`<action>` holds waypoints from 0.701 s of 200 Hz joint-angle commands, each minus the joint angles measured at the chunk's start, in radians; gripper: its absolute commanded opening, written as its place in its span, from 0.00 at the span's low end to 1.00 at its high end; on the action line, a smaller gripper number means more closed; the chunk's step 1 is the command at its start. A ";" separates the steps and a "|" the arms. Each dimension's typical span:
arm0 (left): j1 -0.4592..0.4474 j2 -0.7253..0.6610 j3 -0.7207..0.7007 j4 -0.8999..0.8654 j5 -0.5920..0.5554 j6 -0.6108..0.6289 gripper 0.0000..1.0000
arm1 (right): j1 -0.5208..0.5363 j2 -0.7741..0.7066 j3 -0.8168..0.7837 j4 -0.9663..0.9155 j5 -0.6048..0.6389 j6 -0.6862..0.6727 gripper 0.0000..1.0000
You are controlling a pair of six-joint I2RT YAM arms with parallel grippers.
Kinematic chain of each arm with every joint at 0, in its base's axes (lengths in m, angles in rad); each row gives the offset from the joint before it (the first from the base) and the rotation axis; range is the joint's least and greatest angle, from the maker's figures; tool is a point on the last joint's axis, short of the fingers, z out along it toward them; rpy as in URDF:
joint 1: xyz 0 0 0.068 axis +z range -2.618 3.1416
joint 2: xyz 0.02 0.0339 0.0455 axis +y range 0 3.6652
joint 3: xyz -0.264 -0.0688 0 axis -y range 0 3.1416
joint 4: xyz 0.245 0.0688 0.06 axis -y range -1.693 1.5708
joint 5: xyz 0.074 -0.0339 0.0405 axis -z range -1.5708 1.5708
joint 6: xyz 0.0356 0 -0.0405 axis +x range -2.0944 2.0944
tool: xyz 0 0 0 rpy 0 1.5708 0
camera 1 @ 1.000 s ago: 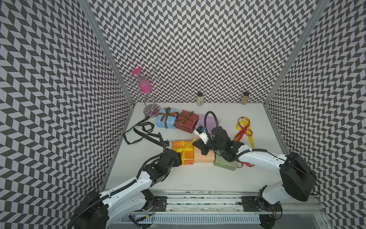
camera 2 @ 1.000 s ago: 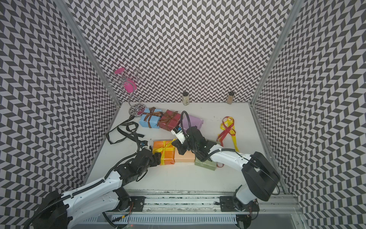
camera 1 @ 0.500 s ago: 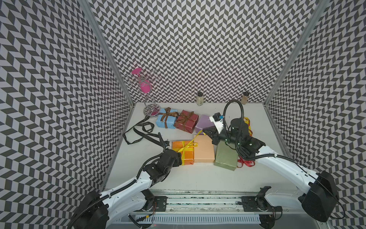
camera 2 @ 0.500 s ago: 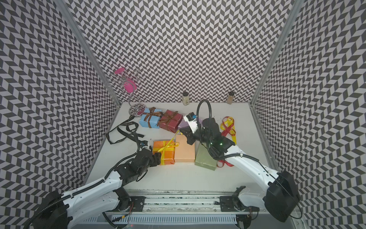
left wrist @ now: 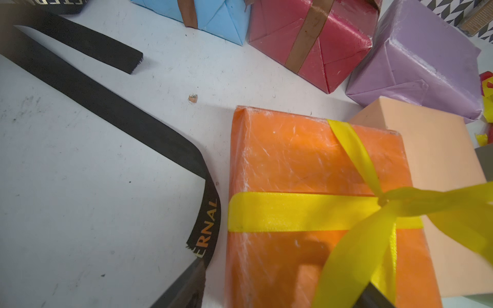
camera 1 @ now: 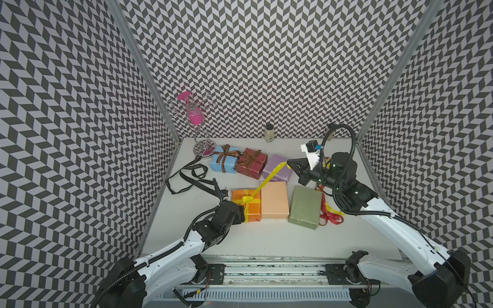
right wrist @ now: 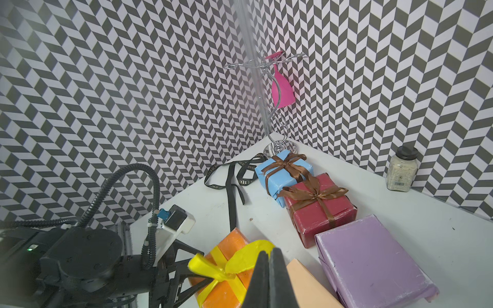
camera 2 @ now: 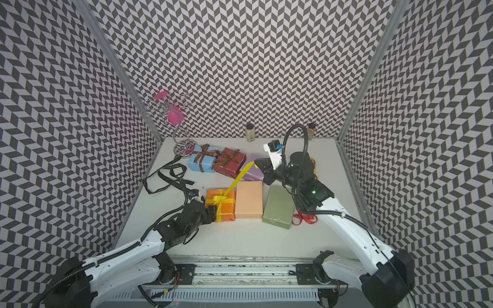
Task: Untie the ribbon bows on the gift boxes
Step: Untie the ribbon from the gift box.
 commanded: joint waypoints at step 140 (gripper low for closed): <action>-0.003 -0.070 0.148 -0.157 0.053 0.071 0.75 | 0.095 0.228 -0.042 -0.032 -0.054 0.098 0.50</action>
